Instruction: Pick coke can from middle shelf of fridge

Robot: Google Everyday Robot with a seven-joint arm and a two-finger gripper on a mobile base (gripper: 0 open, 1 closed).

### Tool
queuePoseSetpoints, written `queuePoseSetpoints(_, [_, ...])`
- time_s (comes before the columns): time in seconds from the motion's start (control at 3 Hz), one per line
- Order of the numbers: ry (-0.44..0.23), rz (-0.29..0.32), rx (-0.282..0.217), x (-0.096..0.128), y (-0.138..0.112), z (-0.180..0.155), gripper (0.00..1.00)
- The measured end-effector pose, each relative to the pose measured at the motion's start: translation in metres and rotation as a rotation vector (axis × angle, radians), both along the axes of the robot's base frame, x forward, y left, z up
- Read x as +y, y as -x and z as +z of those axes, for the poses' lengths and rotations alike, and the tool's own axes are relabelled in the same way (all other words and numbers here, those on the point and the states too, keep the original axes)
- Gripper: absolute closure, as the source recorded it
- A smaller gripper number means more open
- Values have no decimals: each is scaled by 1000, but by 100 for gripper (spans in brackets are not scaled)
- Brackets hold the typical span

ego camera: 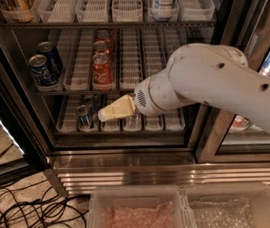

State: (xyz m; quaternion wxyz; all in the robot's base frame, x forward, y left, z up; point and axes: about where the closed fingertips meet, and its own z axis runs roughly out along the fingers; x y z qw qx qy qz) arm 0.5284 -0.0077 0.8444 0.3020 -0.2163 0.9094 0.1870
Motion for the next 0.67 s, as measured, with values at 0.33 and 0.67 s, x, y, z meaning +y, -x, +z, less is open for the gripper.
queuePoseSetpoints(0.33, [-33,-41,3,28,-20,-9,0])
queuePoseSetpoints(0.67, [-41,-53,9,29,-19,-7,0])
